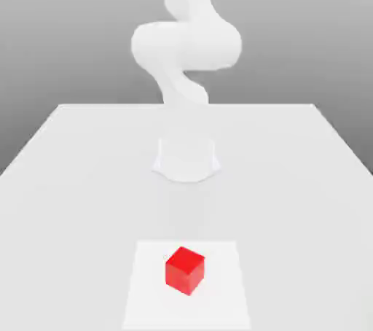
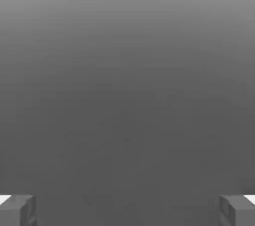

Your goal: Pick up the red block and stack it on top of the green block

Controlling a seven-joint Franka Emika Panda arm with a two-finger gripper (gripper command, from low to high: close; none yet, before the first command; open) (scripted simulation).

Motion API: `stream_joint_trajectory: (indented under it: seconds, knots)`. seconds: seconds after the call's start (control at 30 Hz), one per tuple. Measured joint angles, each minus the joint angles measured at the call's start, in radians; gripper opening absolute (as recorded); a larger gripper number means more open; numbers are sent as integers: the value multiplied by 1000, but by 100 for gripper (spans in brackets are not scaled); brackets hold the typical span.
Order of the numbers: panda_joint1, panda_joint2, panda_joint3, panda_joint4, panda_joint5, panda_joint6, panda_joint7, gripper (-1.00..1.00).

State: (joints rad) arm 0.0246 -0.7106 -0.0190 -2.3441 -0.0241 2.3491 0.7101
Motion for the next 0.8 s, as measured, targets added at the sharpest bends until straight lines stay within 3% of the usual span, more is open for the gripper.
stream_joint_trajectory:
  seconds: [0.43,0.67,0.8]
  knots:
    - [118,477,-133,-234,-47,262,-539,0]
    - [141,734,-149,-356,34,404,-896,0]
    - [116,880,-110,-353,104,518,-982,0]
